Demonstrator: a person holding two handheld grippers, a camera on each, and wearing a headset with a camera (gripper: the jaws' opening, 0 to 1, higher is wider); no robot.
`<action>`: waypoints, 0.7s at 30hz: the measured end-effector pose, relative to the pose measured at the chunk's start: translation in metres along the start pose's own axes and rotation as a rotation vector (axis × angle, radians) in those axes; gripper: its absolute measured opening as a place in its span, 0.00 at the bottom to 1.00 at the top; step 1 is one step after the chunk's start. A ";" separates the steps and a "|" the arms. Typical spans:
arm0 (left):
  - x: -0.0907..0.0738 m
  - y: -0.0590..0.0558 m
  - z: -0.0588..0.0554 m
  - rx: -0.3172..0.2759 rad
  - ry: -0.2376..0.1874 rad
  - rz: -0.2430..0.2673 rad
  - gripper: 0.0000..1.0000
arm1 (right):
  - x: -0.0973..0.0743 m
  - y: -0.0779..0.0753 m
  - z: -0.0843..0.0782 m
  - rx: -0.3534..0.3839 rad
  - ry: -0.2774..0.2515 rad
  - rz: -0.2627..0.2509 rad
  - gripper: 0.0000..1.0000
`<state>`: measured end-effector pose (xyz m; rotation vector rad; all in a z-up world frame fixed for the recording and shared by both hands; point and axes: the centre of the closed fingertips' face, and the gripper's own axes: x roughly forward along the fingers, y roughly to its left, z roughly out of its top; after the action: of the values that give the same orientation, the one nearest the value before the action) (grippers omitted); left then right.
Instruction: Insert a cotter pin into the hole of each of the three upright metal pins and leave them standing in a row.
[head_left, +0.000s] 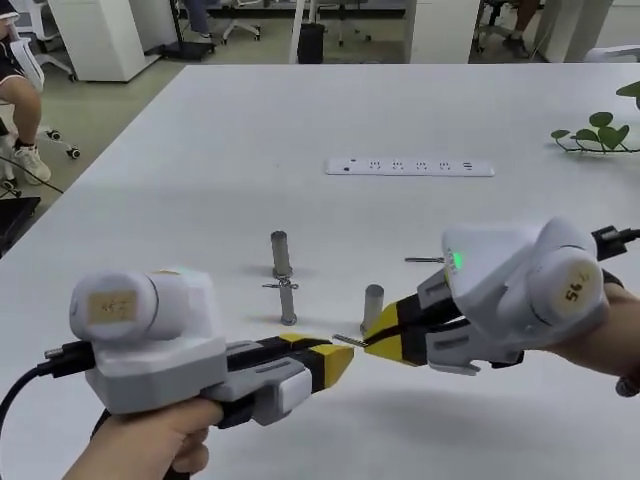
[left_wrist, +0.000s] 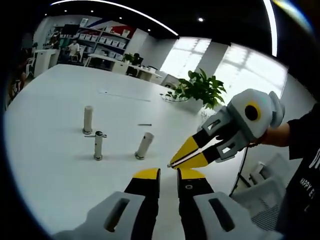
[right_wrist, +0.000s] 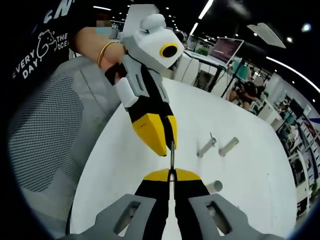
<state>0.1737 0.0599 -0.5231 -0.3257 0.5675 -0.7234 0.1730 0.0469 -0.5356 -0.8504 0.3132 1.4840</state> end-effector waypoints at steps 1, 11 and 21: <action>0.000 0.000 0.000 -0.002 0.000 -0.002 0.09 | 0.000 0.001 0.000 -0.002 0.001 0.002 0.00; 0.002 -0.004 -0.003 -0.021 -0.002 -0.024 0.03 | 0.005 0.007 0.005 -0.028 -0.005 0.019 0.00; 0.002 -0.001 -0.005 -0.042 -0.003 -0.020 0.00 | 0.006 0.009 0.005 -0.058 0.005 0.015 0.00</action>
<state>0.1715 0.0574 -0.5274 -0.3720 0.5774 -0.7311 0.1641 0.0537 -0.5389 -0.8997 0.2824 1.5115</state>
